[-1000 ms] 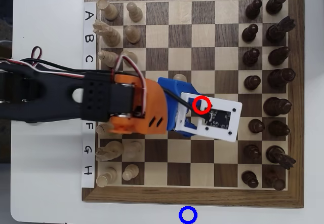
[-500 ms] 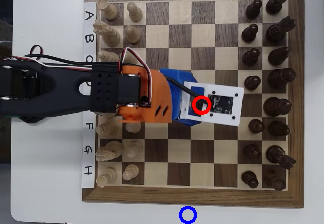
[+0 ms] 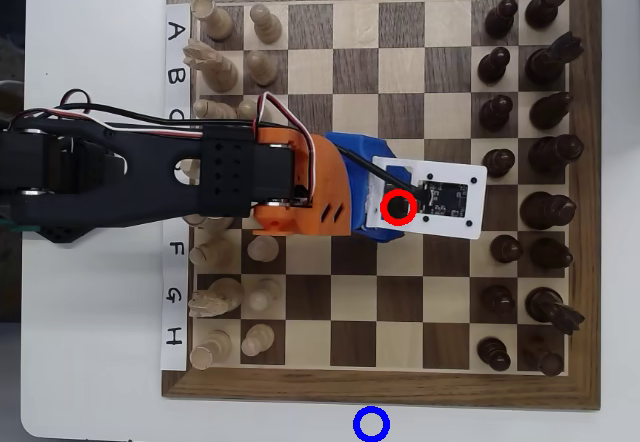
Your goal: Move the piece to destination
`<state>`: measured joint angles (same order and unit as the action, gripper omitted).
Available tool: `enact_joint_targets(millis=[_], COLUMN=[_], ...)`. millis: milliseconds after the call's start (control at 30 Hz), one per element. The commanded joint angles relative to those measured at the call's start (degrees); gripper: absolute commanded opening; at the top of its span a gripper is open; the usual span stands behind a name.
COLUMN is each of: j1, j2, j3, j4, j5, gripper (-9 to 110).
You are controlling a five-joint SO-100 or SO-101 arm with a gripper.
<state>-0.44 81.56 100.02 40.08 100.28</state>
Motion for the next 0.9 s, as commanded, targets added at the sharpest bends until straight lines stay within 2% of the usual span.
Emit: enact_joint_targets(millis=[0,867], j1=[1.58,3.87], j2=[0.88,-1.67], j3=[-7.73,-13.45], j4=[-4.48,-8.88], j5=[-0.7,-5.36], gripper=[22,22])
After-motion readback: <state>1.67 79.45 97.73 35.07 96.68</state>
